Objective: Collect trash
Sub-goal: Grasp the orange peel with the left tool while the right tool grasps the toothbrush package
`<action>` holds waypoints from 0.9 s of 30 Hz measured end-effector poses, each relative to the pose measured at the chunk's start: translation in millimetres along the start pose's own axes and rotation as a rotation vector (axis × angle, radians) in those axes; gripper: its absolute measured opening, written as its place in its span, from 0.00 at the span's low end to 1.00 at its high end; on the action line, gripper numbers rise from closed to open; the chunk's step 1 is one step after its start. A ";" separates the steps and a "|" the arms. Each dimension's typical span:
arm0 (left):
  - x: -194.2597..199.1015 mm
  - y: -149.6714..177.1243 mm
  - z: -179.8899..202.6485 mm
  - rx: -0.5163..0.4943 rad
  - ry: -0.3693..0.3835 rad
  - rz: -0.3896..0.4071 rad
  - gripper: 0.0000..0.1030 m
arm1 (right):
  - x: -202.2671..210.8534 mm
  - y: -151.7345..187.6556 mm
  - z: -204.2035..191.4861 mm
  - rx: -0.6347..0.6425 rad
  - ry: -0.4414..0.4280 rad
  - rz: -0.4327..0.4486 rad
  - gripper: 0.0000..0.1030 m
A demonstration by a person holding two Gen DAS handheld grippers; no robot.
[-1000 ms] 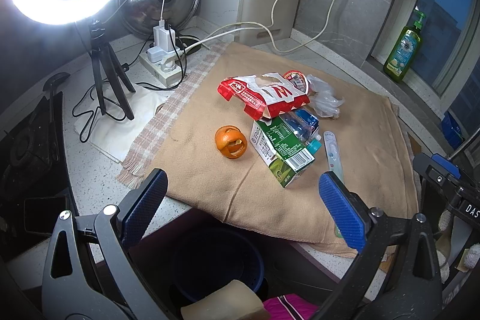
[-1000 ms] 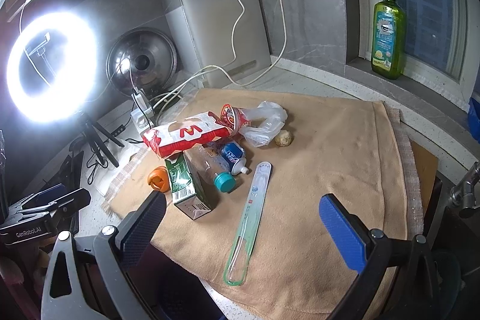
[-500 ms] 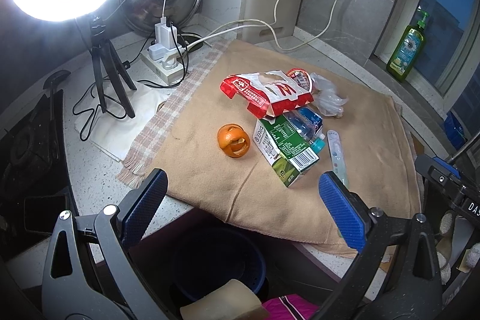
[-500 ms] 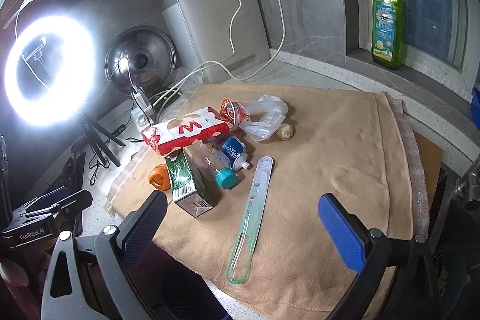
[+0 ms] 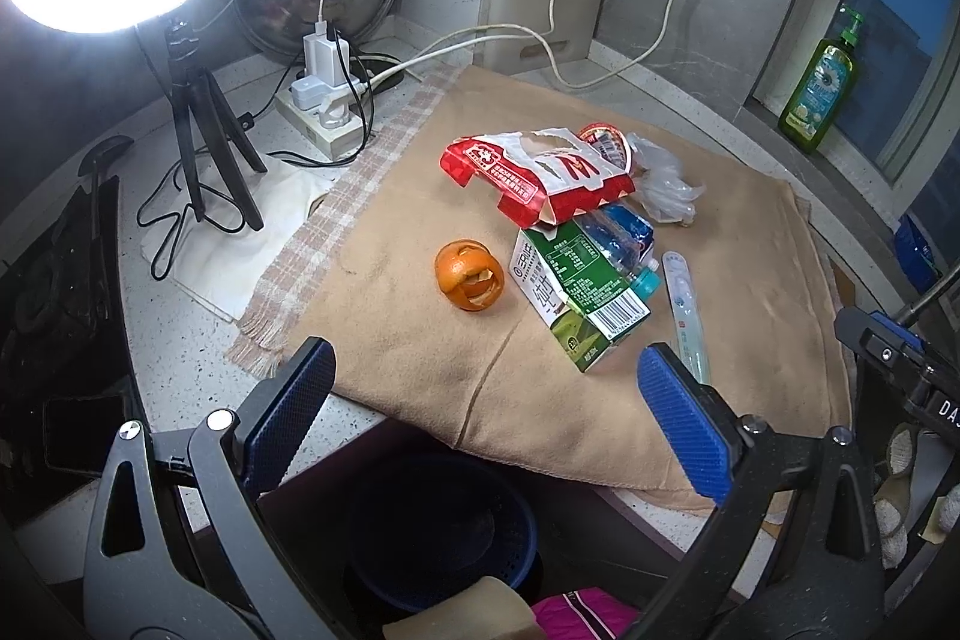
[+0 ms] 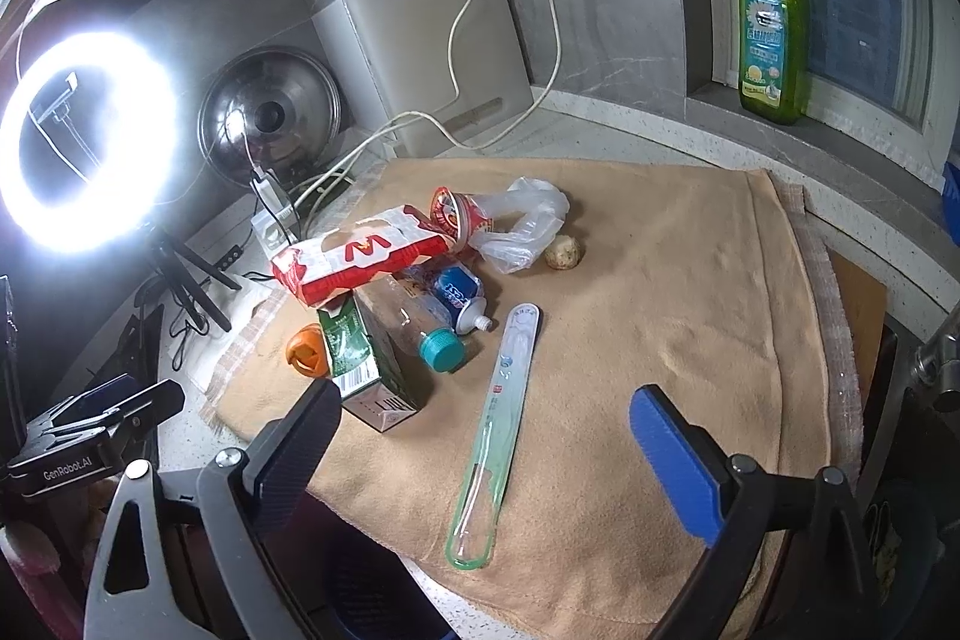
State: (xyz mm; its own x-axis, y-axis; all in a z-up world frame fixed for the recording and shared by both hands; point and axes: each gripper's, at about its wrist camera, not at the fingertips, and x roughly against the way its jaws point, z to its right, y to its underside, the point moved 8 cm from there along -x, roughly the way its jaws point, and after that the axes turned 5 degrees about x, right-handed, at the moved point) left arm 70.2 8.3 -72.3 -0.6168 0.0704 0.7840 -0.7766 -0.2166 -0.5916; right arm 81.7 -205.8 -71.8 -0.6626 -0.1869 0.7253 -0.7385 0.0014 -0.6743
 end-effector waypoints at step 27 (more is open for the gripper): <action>-105.3 -11.1 -37.4 0.002 0.040 -0.147 0.42 | -91.5 37.9 8.4 0.007 -0.067 -0.253 0.60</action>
State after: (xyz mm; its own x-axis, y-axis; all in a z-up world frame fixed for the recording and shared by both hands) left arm 138.9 39.7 -155.4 -0.5011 0.1399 0.8540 -0.8587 -0.2029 -0.4706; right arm 115.3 -196.8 -164.9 -0.4473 -0.2447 0.8603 -0.8785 -0.0604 -0.4739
